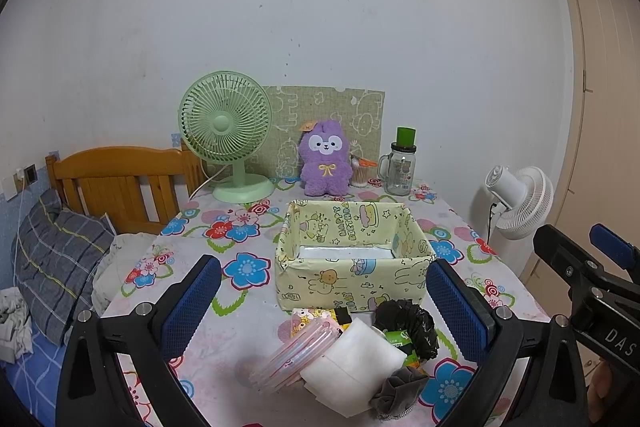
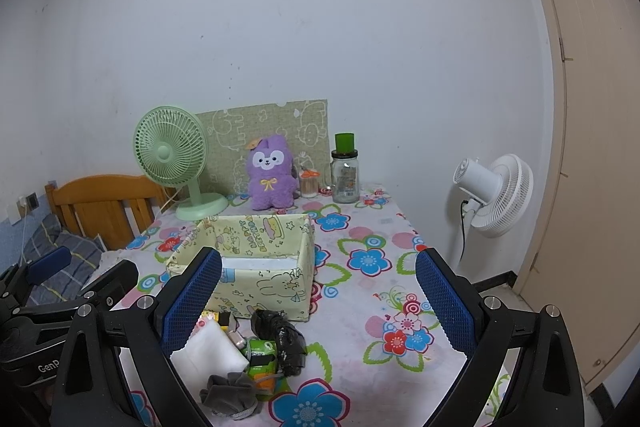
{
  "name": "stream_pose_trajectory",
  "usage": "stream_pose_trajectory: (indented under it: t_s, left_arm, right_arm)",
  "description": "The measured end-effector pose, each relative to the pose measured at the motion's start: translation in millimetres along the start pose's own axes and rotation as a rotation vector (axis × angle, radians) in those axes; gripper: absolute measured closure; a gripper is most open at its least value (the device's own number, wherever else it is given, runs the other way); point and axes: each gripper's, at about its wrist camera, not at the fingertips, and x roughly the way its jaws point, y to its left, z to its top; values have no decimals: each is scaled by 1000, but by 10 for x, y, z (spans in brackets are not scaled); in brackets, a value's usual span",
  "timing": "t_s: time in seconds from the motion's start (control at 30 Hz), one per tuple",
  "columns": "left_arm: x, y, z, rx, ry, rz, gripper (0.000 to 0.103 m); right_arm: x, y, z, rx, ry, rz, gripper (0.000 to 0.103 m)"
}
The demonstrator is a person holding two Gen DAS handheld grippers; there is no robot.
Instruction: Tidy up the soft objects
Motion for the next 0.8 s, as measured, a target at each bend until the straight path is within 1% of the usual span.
stream_pose_trajectory:
  t_s: [0.8]
  left_arm:
    - [-34, 20, -60, -3, -3, 6, 0]
  right_arm:
    - [-35, 2, -6, 4, -5, -9, 4]
